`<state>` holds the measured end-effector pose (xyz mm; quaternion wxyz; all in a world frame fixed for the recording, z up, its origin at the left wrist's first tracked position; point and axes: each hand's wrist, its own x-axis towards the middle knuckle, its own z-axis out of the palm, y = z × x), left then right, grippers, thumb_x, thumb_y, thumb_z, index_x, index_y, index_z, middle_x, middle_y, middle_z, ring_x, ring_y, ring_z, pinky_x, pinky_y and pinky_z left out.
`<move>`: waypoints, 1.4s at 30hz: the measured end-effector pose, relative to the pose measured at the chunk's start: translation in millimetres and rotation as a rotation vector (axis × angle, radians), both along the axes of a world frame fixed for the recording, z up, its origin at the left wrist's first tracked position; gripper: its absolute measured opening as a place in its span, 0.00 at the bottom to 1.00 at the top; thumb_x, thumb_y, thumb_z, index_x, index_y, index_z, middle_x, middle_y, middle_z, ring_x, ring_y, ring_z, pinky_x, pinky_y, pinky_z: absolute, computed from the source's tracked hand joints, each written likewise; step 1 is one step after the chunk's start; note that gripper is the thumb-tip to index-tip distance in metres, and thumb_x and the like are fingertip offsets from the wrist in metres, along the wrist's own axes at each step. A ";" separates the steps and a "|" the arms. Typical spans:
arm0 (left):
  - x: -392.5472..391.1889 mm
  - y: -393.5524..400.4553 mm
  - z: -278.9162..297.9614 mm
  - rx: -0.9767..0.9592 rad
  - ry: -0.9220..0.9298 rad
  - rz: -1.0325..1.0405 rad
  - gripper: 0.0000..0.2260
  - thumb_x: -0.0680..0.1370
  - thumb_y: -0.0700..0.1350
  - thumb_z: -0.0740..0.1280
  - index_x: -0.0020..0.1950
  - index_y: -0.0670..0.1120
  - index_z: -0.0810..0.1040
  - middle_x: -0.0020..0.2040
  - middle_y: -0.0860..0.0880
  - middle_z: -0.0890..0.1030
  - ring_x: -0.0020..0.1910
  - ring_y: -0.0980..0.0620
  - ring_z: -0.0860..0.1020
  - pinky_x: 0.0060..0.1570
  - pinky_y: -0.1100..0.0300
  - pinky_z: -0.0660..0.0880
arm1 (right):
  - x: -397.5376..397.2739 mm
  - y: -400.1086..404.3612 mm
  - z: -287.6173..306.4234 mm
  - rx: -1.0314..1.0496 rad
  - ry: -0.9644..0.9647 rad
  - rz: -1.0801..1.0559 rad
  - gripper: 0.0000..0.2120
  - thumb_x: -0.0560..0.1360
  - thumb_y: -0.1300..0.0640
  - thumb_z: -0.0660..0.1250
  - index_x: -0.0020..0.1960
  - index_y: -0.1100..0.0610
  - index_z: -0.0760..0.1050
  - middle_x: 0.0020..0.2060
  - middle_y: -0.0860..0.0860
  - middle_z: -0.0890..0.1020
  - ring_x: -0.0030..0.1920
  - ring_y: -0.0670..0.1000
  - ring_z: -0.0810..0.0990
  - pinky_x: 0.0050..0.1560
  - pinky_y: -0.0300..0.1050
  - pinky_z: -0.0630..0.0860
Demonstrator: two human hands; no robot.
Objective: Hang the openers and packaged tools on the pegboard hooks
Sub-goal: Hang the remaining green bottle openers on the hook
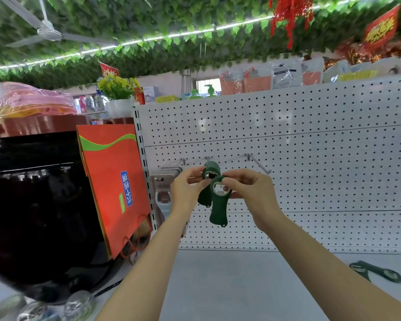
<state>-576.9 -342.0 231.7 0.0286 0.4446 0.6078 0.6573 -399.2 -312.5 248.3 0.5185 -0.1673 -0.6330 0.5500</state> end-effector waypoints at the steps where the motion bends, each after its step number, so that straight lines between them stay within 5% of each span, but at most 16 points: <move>1: -0.6 -3.5 0.7 -0.014 0.035 -0.001 0.15 0.73 0.39 0.76 0.58 0.50 0.84 0.50 0.55 0.85 0.49 0.57 0.83 0.49 0.63 0.79 | -2.5 -0.2 1.4 0.004 0.002 0.003 0.04 0.71 0.66 0.73 0.45 0.59 0.83 0.37 0.57 0.85 0.36 0.48 0.82 0.43 0.49 0.84; 4: -5.3 -14.4 2.9 -0.073 0.159 -0.003 0.18 0.73 0.38 0.75 0.61 0.52 0.82 0.55 0.57 0.84 0.51 0.60 0.82 0.48 0.64 0.78 | -10.9 -0.6 5.3 0.022 0.003 0.007 0.04 0.71 0.65 0.73 0.45 0.59 0.83 0.36 0.54 0.85 0.37 0.48 0.83 0.44 0.51 0.84; 8: -14.1 -26.2 6.6 -0.203 0.386 -0.019 0.27 0.73 0.33 0.74 0.69 0.54 0.77 0.65 0.55 0.78 0.61 0.57 0.78 0.60 0.56 0.79 | -22.4 -0.9 9.6 0.041 0.011 -0.010 0.05 0.71 0.65 0.73 0.43 0.56 0.83 0.38 0.56 0.86 0.39 0.50 0.84 0.44 0.50 0.83; 13: -14.3 -44.7 18.6 -0.367 0.565 -0.044 0.36 0.73 0.32 0.72 0.76 0.58 0.68 0.75 0.57 0.68 0.68 0.54 0.72 0.67 0.60 0.71 | -33.4 4.1 10.5 0.029 0.027 -0.039 0.05 0.72 0.65 0.72 0.43 0.57 0.83 0.38 0.55 0.86 0.39 0.50 0.83 0.45 0.49 0.83; 18: -19.1 -52.4 20.1 -0.379 0.595 -0.093 0.38 0.73 0.36 0.74 0.77 0.59 0.65 0.75 0.59 0.68 0.68 0.58 0.70 0.65 0.65 0.68 | -41.4 9.2 8.1 0.012 0.047 -0.045 0.03 0.72 0.65 0.72 0.44 0.59 0.82 0.40 0.57 0.86 0.41 0.52 0.83 0.44 0.48 0.83; 23: -21.8 -47.7 16.6 -0.373 0.632 -0.121 0.39 0.72 0.38 0.74 0.78 0.60 0.62 0.74 0.56 0.71 0.70 0.57 0.71 0.69 0.57 0.72 | -44.8 14.9 3.7 -0.007 0.068 -0.069 0.03 0.72 0.65 0.72 0.45 0.59 0.83 0.41 0.57 0.86 0.43 0.54 0.84 0.44 0.47 0.83; 29: -24.5 -37.3 18.6 -0.445 0.651 -0.137 0.39 0.73 0.48 0.75 0.79 0.60 0.60 0.74 0.55 0.71 0.70 0.55 0.71 0.67 0.50 0.73 | -54.8 26.9 0.0 -0.024 0.048 -0.117 0.03 0.71 0.64 0.73 0.45 0.59 0.83 0.40 0.57 0.86 0.44 0.57 0.85 0.48 0.57 0.83; 42: -20.5 -27.3 27.4 -0.511 0.741 -0.068 0.37 0.75 0.53 0.73 0.80 0.55 0.59 0.74 0.53 0.71 0.67 0.53 0.73 0.66 0.48 0.73 | -63.8 38.8 -5.9 0.033 -0.041 -0.244 0.04 0.72 0.62 0.72 0.47 0.58 0.83 0.39 0.52 0.85 0.42 0.50 0.83 0.42 0.42 0.81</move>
